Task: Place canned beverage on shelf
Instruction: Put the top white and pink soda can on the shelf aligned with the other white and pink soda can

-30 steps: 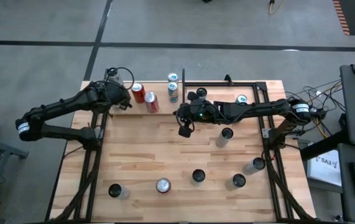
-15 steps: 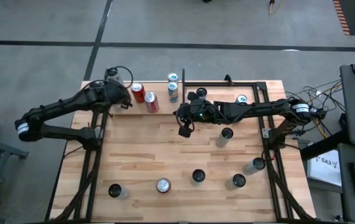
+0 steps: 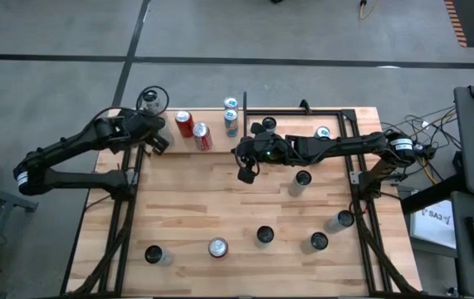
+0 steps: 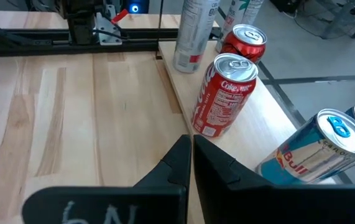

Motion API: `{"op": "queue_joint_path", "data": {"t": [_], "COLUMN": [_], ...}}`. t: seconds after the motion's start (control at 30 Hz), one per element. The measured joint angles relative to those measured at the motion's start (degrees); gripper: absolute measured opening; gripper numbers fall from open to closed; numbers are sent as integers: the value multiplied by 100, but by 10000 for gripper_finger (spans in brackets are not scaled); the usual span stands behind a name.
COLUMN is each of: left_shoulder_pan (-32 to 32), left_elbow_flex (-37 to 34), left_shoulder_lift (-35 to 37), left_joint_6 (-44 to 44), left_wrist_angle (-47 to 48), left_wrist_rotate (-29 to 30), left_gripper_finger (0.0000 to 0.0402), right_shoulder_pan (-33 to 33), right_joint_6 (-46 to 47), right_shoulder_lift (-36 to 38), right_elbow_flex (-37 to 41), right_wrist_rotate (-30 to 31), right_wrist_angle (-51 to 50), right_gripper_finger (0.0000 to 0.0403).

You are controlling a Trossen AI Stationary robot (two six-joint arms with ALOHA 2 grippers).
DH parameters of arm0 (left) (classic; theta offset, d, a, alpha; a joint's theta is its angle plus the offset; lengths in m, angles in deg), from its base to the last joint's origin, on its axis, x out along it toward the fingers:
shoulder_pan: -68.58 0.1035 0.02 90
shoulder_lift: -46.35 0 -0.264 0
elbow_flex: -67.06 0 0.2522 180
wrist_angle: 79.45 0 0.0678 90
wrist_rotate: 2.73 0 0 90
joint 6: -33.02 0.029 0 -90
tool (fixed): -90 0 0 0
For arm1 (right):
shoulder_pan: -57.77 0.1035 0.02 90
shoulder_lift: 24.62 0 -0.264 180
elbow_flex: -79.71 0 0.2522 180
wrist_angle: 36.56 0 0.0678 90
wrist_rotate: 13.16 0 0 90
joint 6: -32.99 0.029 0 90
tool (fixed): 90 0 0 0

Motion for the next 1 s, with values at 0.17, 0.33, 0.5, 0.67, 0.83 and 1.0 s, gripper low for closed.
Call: {"op": "queue_joint_path", "data": {"t": [0.17, 0.33, 0.5, 0.67, 0.83, 1.0], "left_shoulder_pan": [-2, -2, -2, 0, -1, -2], "left_elbow_flex": [-2, -52, -62, -161, -560, -982], "left_shoulder_lift": [-6, -17, 17, 160, 437, 664], "left_joint_6": [-181, 165, 276, 658, 1205, 1490], "left_wrist_angle": [-91, -150, -182, -545, -1081, -1536], "left_wrist_rotate": [192, 225, 300, 356, 50, -127], "left_gripper_finger": [0, 0, 0, 0, 0, 0], "right_shoulder_pan": [0, 7, 2, -41, -70, -76], "right_joint_6": [212, 483, 478, 270, 86, 29], "right_shoulder_lift": [4, 5, -4, -32, -160, -206], "right_elbow_flex": [-4, -188, -529, -751, -887, -894], "right_wrist_rotate": [1, -1, -2, -17, -116, -127], "right_wrist_angle": [34, 49, 70, 43, 29, -87], "right_gripper_finger": [9, 9, 9, 9, 9, 9]}}
